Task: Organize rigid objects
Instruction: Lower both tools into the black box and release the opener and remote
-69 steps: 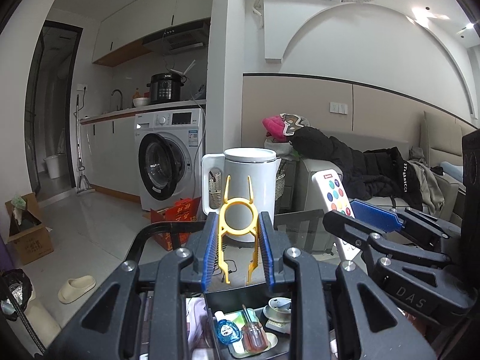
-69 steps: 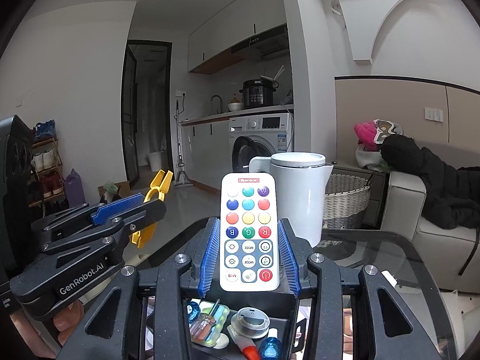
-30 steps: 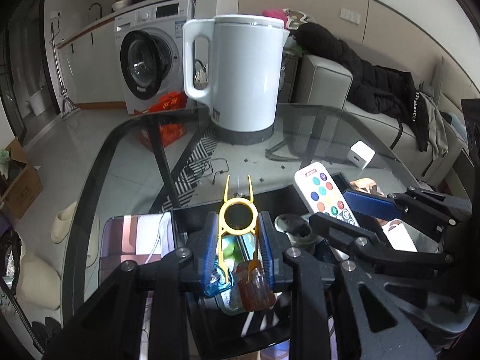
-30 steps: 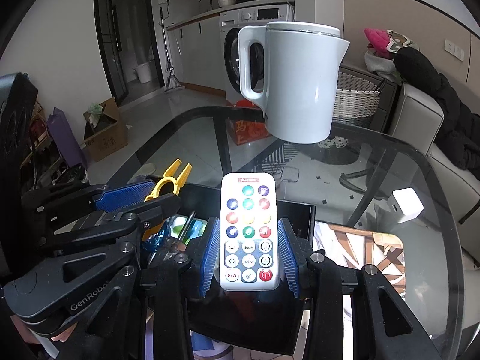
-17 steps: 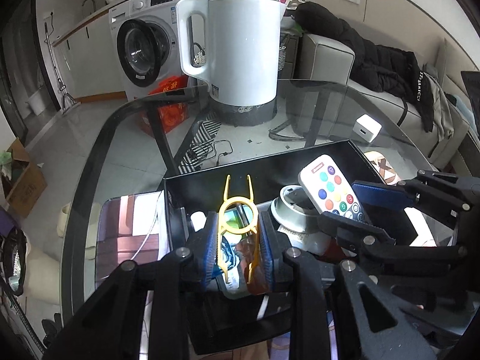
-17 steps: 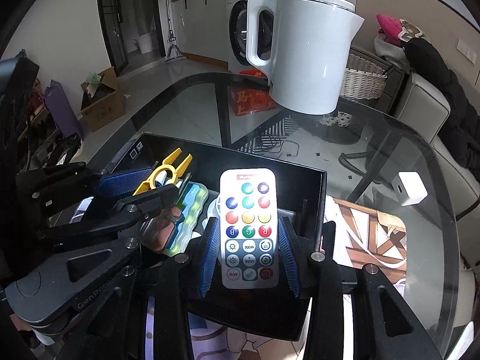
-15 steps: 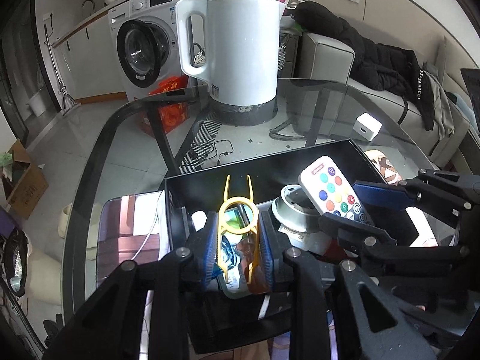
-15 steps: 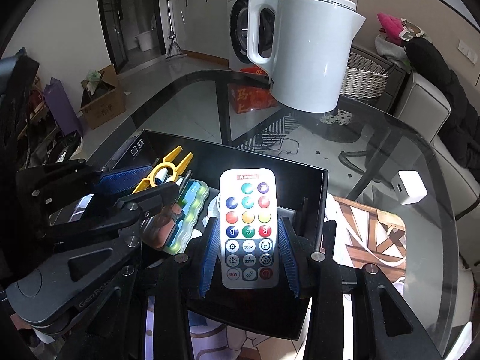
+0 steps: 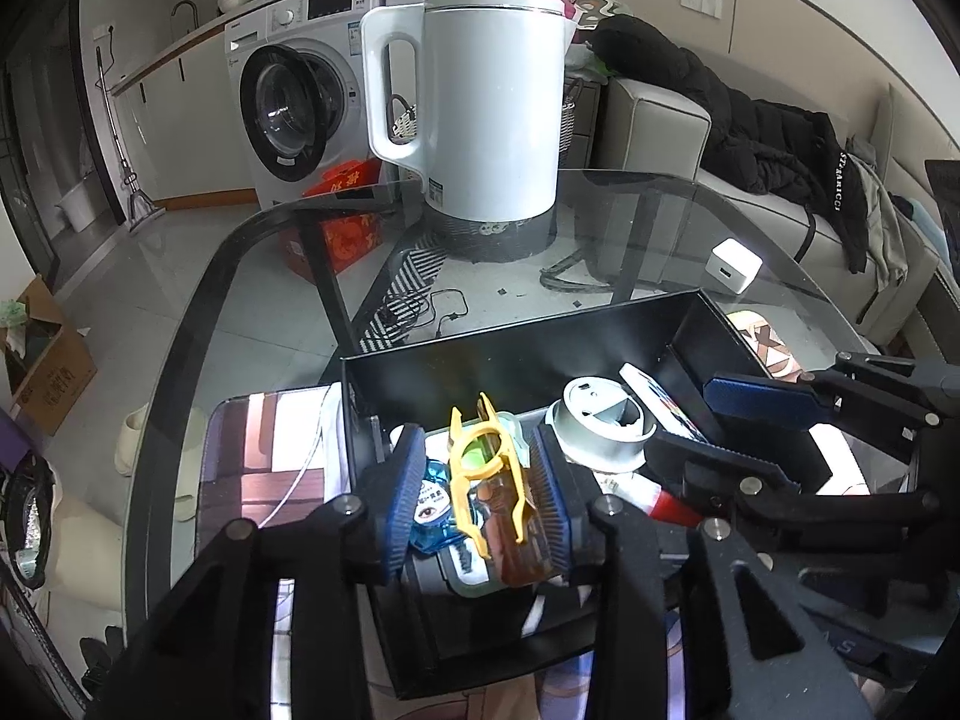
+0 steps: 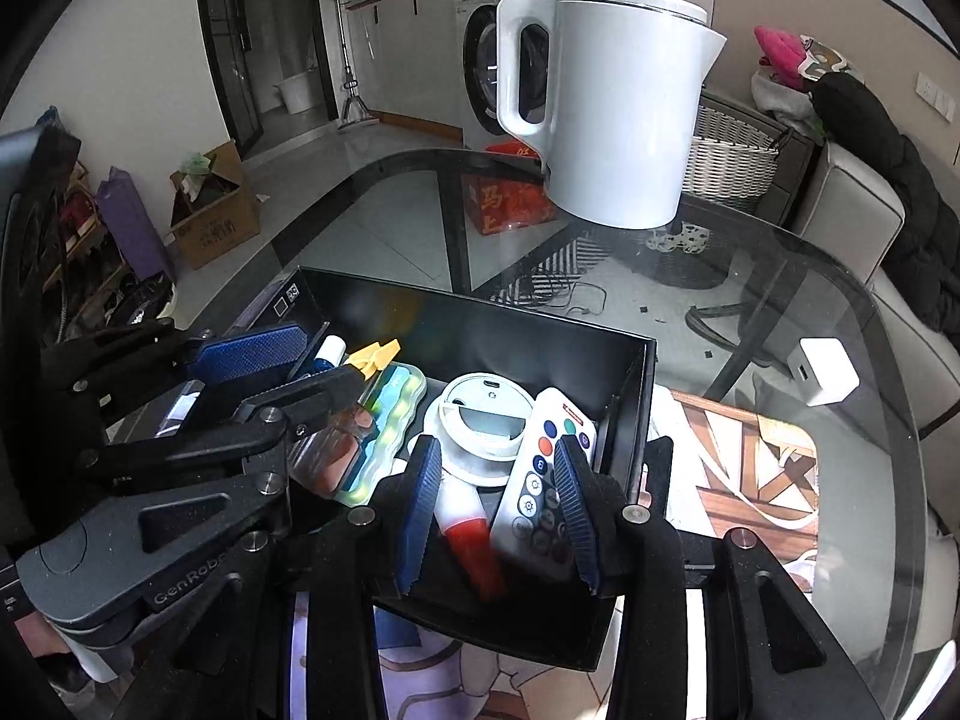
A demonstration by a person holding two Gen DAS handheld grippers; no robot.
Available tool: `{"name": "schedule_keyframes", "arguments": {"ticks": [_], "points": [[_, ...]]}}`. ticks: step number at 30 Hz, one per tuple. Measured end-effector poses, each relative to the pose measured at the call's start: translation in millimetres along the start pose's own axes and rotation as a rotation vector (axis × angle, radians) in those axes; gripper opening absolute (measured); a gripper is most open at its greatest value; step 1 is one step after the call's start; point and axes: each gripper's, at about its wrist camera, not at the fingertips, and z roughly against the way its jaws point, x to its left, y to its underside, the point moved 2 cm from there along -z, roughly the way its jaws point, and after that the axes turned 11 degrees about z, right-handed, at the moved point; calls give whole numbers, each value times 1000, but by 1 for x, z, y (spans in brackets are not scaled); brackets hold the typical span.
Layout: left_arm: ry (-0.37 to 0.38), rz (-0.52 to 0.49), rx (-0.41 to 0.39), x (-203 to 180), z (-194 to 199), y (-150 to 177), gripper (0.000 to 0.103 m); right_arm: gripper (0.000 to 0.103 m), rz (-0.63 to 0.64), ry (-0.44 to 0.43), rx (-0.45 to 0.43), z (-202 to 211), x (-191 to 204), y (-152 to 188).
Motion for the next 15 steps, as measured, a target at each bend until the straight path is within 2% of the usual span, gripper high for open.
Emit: {"name": "schedule_keyframes", "arguments": {"ticks": [9,10,11,15], "points": [[5,14,-8,0,2,-1,39,40,-7,9,-11,4,1,1],[-2,14,-13,0,4,-1,40,40,-8,10,-14,5,0,1],[-26,14,-26,0,6,-2,48,40,-10,11,-17,6,0,1],[-38,47,-43,1,10,-5,49,46,-27,39,-36,12,-3,1]]}}
